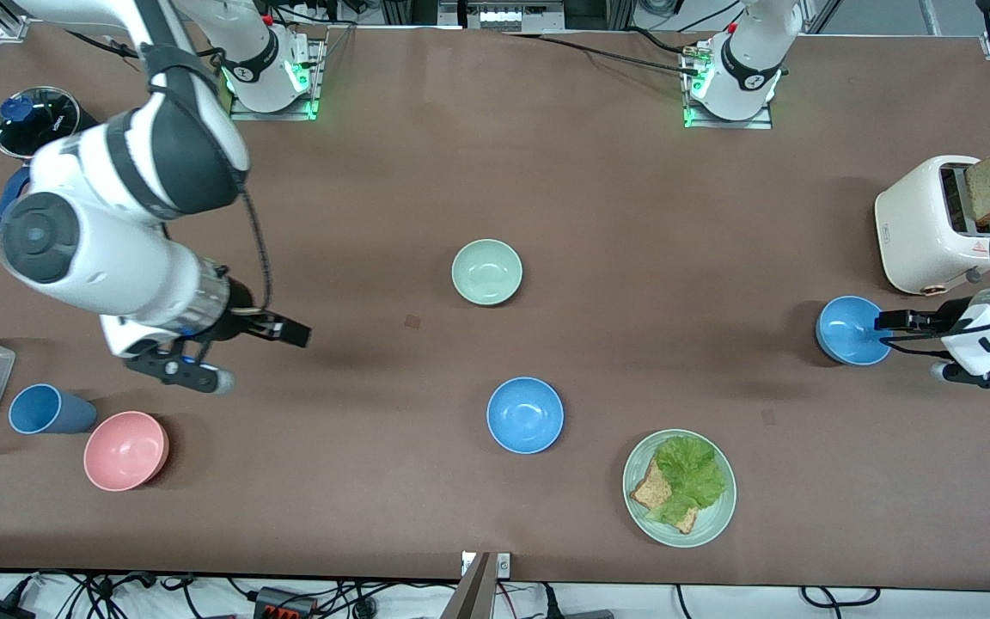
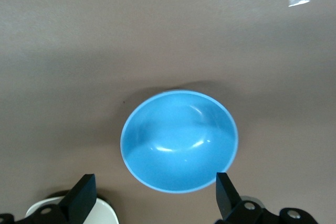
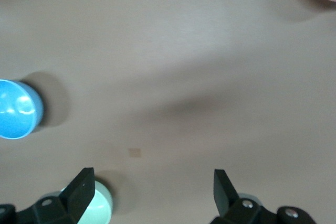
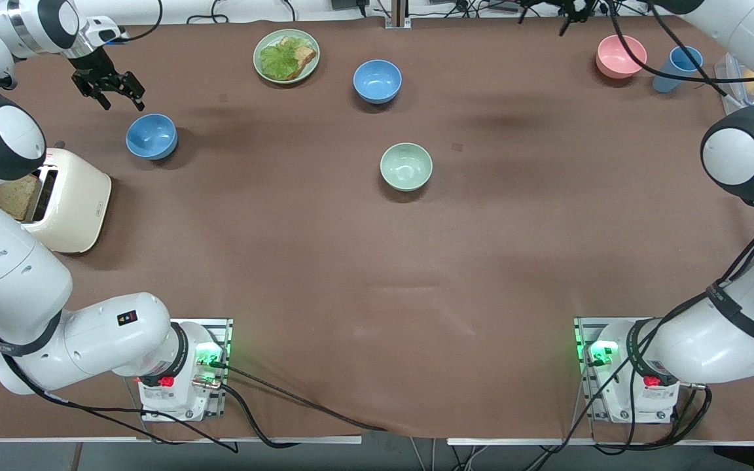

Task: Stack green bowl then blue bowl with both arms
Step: 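Release the green bowl with the right gripper while the left gripper grasps the blue bowl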

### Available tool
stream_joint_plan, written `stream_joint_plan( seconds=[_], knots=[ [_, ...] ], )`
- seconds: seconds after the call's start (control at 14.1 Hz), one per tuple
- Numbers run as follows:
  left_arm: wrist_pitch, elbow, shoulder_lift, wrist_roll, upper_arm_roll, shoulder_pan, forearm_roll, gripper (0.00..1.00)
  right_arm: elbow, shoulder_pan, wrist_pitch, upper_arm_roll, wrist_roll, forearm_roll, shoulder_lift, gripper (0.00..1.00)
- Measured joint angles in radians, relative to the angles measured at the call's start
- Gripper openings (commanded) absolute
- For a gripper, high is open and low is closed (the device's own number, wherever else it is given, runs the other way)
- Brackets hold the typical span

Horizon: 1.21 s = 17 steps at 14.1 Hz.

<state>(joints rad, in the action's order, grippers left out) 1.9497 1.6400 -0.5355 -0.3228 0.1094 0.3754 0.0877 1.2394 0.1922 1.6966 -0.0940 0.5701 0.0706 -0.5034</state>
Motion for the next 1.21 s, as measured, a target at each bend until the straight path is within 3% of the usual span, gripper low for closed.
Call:
stream_joint_plan(
  seconds=[0.21,0.57,0.78,1.14,1.21],
  knots=[
    [0.039,0.000,-0.038,-0.007,0.000,0.007,0.000,1.00,-0.001,-0.047,-0.019,0.004,-0.033,-0.027,0.024,1.00],
    [0.094,-0.001,-0.090,-0.062,0.000,0.033,0.000,1.00,0.008,-0.219,-0.048,0.021,-0.371,-0.036,0.098,1.00],
    [0.105,-0.002,-0.110,-0.069,0.000,0.036,0.000,0.99,0.010,-0.252,-0.088,0.094,-0.550,-0.035,0.129,1.00],
    [0.122,-0.002,-0.122,-0.074,0.000,0.037,0.000,0.55,0.010,-0.227,-0.147,0.127,-0.579,-0.036,0.170,1.00],
    [0.122,-0.003,-0.122,-0.075,0.000,0.037,0.000,0.51,0.010,-0.214,-0.157,0.146,-0.590,-0.036,0.177,1.00]
  ],
)
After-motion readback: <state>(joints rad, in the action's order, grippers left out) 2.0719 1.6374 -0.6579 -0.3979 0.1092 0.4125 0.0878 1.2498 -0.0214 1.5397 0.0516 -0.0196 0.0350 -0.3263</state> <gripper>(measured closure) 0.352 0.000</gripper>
